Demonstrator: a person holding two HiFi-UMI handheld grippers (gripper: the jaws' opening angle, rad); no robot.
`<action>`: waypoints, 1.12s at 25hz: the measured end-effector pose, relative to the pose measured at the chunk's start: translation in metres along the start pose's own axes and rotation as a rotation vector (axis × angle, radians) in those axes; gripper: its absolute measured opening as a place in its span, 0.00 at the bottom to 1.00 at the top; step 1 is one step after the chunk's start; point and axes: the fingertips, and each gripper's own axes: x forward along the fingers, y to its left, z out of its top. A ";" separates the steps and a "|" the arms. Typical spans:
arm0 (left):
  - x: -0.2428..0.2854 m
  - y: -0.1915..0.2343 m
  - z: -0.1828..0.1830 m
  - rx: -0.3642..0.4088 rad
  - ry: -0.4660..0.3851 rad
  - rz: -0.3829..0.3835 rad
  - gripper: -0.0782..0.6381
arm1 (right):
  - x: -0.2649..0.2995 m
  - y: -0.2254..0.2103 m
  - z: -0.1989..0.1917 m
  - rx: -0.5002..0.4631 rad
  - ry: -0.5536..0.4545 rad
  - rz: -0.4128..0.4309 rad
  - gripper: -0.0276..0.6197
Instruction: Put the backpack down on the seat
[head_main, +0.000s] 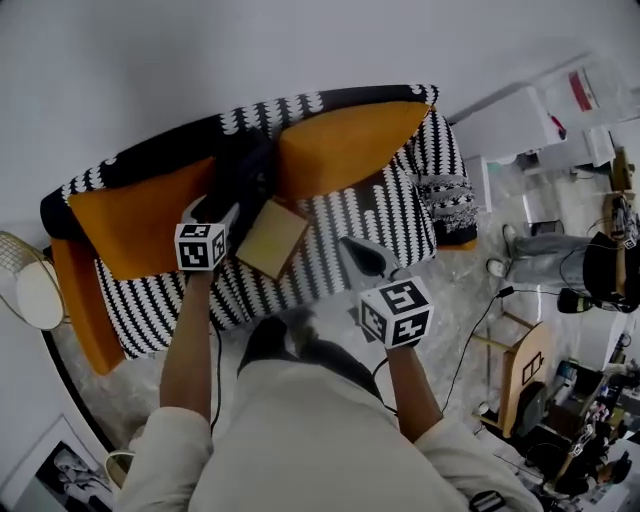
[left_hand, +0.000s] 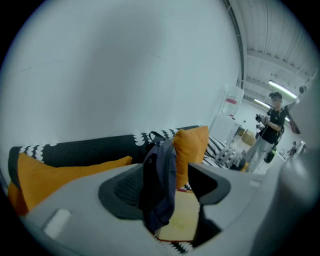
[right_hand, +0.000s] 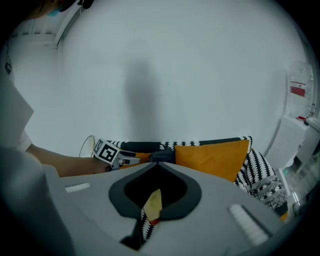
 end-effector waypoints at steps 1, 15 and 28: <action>-0.008 -0.008 0.001 -0.003 -0.012 0.001 0.49 | -0.003 -0.002 0.001 -0.002 -0.007 0.000 0.05; -0.124 -0.091 0.026 -0.017 -0.175 0.058 0.45 | -0.078 -0.007 0.015 -0.060 -0.132 0.063 0.05; -0.229 -0.170 0.017 -0.012 -0.306 0.049 0.42 | -0.170 0.006 -0.004 -0.113 -0.226 0.091 0.05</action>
